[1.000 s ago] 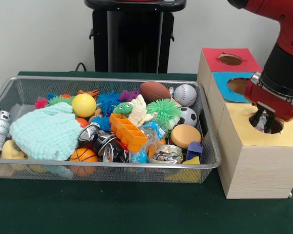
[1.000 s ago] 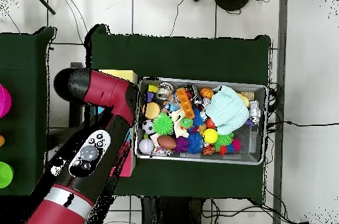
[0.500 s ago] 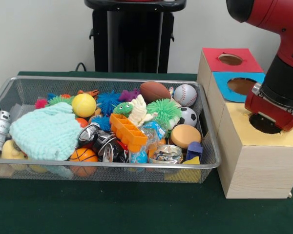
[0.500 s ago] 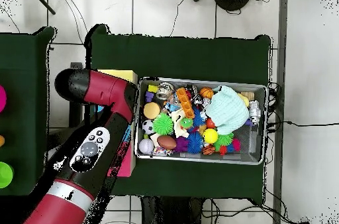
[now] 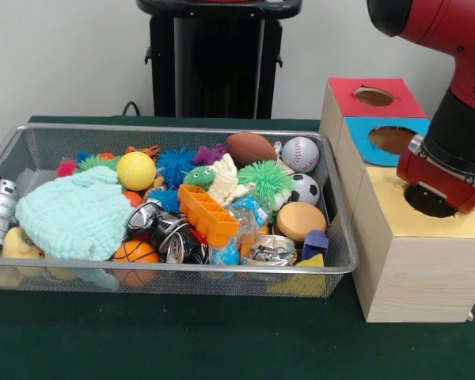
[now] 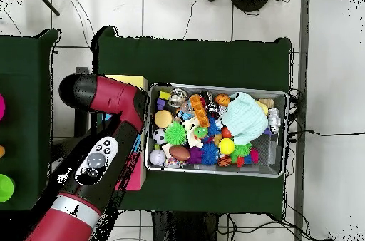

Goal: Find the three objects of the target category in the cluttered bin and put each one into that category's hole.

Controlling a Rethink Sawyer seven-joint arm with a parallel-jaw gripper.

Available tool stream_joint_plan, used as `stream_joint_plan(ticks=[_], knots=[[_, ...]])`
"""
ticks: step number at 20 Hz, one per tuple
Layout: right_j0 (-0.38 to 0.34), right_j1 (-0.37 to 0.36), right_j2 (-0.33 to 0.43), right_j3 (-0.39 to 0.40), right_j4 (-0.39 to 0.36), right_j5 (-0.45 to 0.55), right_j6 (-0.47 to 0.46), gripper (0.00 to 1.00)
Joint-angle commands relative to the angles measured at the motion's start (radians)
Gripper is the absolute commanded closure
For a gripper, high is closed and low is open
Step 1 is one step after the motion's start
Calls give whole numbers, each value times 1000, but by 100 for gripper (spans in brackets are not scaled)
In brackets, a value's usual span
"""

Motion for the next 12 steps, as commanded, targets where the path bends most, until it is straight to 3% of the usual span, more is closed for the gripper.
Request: stream_joint_plan(ticks=[1,2,3,12], knots=[[-8,12,143,3,28,-24,309,0],[-6,8,147,9,30,-15,311,0],[-3,6,146,14,28,-19,308,100],[-7,12,135,-3,26,-25,333,100]])
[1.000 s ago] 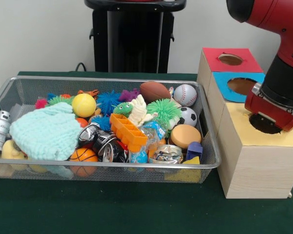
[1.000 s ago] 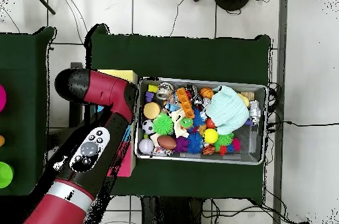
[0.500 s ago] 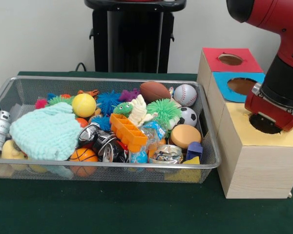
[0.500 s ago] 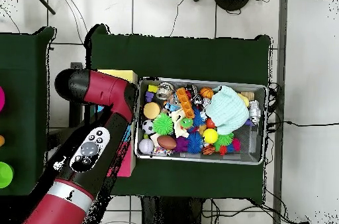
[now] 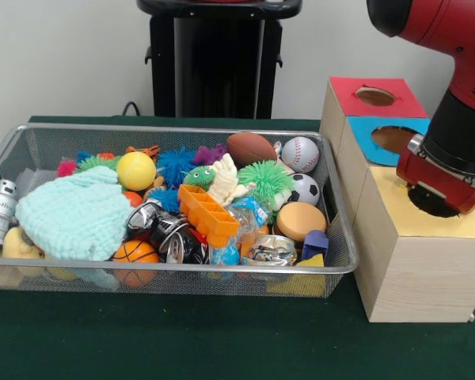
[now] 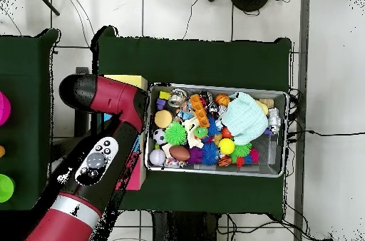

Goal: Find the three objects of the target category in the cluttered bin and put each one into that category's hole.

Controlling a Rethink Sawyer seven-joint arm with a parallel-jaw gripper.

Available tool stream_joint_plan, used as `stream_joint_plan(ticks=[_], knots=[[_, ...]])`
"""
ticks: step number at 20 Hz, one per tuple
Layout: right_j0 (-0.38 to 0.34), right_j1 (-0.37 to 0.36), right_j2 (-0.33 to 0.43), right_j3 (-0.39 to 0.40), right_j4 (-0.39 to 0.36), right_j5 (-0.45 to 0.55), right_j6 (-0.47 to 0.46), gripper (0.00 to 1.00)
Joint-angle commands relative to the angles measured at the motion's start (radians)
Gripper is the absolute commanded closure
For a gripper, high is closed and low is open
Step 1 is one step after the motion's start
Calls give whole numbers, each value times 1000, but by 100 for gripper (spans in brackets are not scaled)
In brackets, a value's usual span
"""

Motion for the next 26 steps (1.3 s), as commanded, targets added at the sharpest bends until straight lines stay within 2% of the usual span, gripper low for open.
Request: stream_joint_plan(ticks=[1,26], knots=[[-9,10,139,-4,25,-23,302,100],[34,-222,107,79,-20,117,293,100]])
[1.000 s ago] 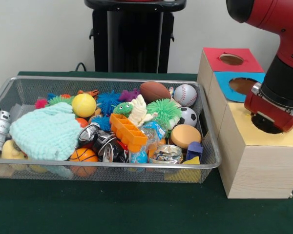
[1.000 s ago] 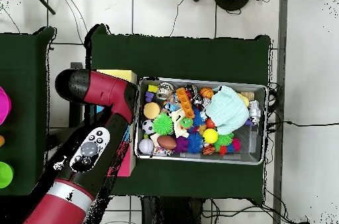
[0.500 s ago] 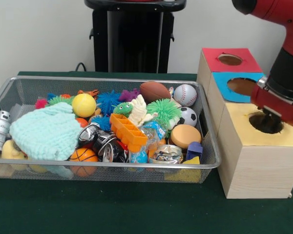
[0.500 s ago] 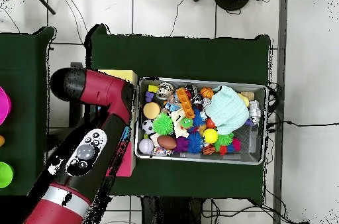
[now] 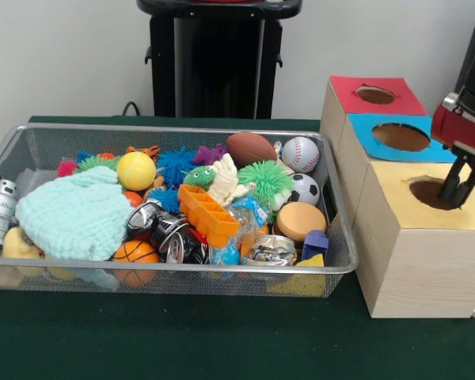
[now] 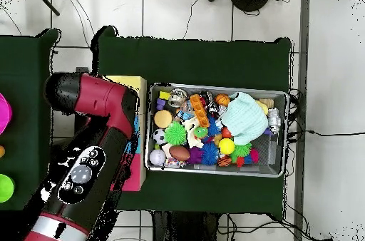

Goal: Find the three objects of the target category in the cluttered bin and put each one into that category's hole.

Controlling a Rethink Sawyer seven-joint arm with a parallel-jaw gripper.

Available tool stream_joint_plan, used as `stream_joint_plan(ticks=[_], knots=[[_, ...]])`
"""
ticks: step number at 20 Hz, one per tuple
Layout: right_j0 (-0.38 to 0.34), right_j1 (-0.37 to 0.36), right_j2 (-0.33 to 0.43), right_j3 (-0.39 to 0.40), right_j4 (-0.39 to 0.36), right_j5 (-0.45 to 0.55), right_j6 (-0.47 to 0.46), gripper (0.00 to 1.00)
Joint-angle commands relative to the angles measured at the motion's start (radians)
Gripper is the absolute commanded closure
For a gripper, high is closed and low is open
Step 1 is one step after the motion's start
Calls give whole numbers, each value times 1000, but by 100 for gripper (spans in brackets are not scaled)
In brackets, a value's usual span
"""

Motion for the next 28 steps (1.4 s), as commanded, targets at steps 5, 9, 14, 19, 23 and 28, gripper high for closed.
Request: stream_joint_plan(ticks=[5,9,14,19,23,28], knots=[[13,-130,84,37,-25,129,243,100],[14,-112,27,-2,-76,207,245,100],[9,-122,6,50,-97,171,192,100],[12,-125,11,117,-104,81,150,100],[-2,-129,30,176,-118,-31,104,100],[-28,-158,76,250,-138,-142,56,100]])
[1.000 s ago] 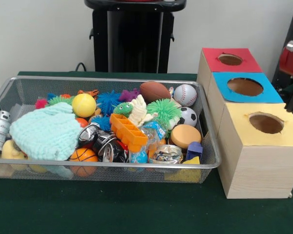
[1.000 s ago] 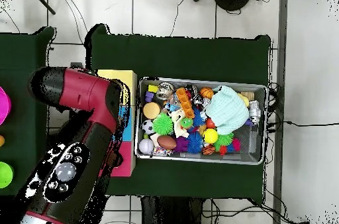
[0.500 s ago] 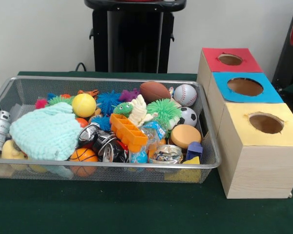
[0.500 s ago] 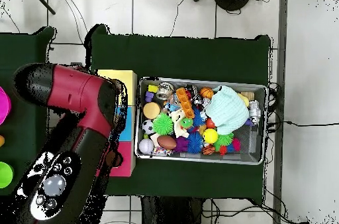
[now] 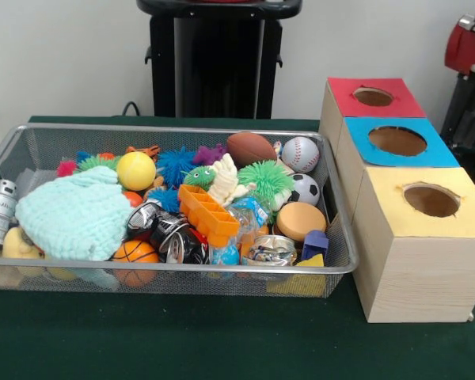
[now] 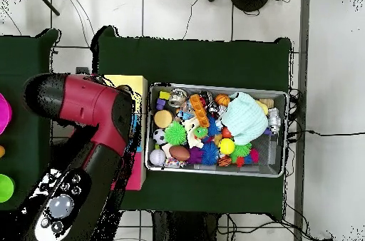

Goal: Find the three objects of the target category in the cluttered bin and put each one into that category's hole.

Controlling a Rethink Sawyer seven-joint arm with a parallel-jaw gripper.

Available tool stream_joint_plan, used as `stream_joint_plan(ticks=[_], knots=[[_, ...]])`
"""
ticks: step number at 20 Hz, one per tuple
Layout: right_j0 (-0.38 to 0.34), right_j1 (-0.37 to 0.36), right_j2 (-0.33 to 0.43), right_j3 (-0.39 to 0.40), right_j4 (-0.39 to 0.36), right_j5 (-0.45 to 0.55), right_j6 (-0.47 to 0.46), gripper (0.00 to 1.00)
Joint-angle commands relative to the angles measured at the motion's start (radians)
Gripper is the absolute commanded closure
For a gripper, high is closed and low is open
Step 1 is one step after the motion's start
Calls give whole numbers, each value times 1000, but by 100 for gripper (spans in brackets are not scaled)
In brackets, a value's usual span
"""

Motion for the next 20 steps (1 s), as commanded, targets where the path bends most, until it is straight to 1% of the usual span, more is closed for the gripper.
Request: stream_joint_plan(ticks=[1,2,6,8,10,12,15,16,17,19,20], knots=[[-57,-40,141,209,-82,-176,48,100],[-62,-52,147,227,-89,-188,39,100],[-85,-112,157,283,-117,-182,1,100],[-83,-142,159,320,-135,-192,-9,100],[-90,-180,178,371,-156,-220,-46,100],[-105,-214,215,431,-172,-274,-88,100],[-132,-253,260,472,-201,-288,-137,100],[-146,-268,285,491,-207,-294,-151,100],[-172,-277,331,512,-200,-289,-176,100],[-206,-289,401,563,-210,-382,-186,100],[-217,-292,421,572,-222,-401,-184,100]])
